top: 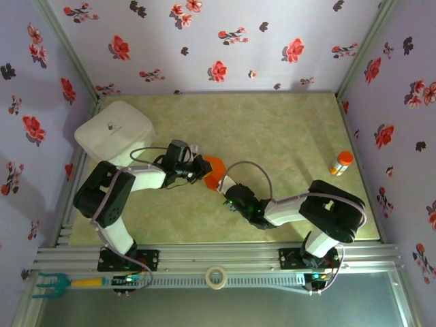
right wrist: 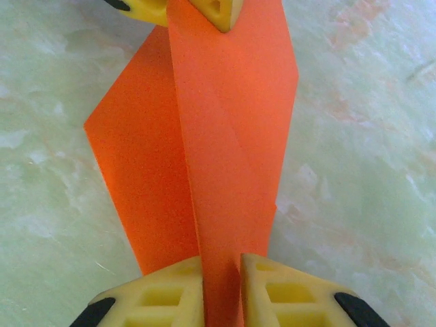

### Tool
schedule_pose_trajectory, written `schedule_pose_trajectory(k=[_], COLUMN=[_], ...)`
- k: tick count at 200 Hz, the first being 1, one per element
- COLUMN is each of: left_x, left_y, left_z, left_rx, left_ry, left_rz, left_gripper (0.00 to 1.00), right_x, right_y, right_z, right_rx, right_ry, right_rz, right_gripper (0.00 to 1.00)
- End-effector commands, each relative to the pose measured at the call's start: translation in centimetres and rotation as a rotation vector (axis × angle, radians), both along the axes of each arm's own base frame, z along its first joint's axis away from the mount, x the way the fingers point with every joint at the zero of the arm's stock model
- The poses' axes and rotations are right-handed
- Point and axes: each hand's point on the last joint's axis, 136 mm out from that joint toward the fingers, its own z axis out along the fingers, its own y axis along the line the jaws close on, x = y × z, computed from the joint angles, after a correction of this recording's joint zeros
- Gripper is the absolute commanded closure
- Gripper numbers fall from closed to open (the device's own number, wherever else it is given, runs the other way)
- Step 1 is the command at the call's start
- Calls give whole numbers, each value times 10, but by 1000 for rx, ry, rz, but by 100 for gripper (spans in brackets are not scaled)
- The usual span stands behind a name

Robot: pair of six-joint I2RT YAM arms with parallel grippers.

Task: Fold a paper plane with a square sheet of paper (pick it up from the middle)
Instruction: Fourth fold the wing at the center of the table.

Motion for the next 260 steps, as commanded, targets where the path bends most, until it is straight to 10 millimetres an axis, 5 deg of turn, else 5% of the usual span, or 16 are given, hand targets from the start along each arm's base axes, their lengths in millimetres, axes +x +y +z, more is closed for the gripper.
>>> schedule_pose_trajectory(k=[1,81,178,260], left_x=[6,6,7,8], left_y=[-3,-3,27,35], left_z=[11,13,28,32], left_rx=[-25,-28,90,115], left_ry=[-18,-21,-90,-100], left_rz=[-2,-1,85,103], left_gripper=[99,93,41,38], right_x=[2,0,-8,-7], right_y=[-1,2,16,16], right_z=[4,5,-10,-16], right_rx=[50,82,232,337], right_ry=[1,33,218,324], right_rz=[-20,-8,4,-32], right_gripper=[82,90,90,84])
